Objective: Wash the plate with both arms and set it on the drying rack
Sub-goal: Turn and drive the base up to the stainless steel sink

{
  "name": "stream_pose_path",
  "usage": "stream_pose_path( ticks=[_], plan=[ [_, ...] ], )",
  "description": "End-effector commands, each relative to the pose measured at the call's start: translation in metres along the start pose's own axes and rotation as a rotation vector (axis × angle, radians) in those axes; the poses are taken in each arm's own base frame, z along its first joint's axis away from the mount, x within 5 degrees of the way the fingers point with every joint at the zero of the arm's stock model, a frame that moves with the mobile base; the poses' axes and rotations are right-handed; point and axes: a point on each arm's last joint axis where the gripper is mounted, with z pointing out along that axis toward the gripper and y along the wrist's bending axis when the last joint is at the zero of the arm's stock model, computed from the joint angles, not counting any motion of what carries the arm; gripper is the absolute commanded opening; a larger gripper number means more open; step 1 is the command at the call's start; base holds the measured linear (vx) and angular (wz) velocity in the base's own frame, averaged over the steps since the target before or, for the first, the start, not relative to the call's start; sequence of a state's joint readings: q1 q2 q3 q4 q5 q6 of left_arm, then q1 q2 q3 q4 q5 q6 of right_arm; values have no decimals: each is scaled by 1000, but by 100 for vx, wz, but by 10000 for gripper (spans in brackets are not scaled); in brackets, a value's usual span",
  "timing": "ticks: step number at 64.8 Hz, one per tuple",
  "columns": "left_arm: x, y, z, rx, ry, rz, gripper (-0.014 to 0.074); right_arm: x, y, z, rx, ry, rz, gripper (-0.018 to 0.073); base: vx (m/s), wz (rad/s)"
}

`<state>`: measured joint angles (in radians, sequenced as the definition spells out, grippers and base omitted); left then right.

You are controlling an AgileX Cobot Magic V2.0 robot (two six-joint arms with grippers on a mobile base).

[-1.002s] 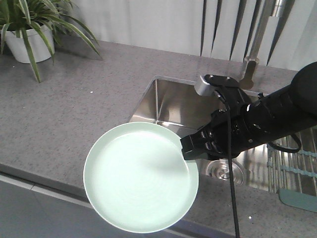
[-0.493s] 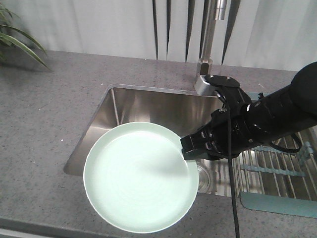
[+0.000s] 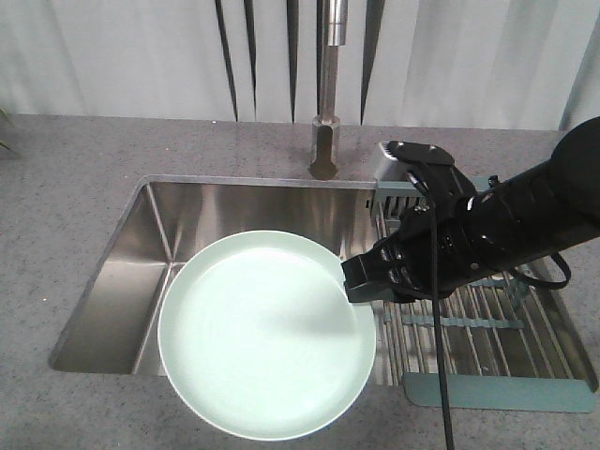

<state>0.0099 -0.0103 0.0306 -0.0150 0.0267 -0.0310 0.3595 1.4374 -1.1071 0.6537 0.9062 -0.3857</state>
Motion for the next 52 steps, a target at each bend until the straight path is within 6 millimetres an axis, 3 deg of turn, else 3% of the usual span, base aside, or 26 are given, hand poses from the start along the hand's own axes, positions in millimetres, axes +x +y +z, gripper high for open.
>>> stream_pose_path(
  ticks=[1,52],
  plan=[
    [-17,-1,-3,10,-116,-6,-6,-8,10,-17,-23,-89,-13,-1,5,-17],
    [-17,-1,-3,10,-116,-6,-6,-8,10,-17,-23,-90,-13,-1,2,-5]
  ],
)
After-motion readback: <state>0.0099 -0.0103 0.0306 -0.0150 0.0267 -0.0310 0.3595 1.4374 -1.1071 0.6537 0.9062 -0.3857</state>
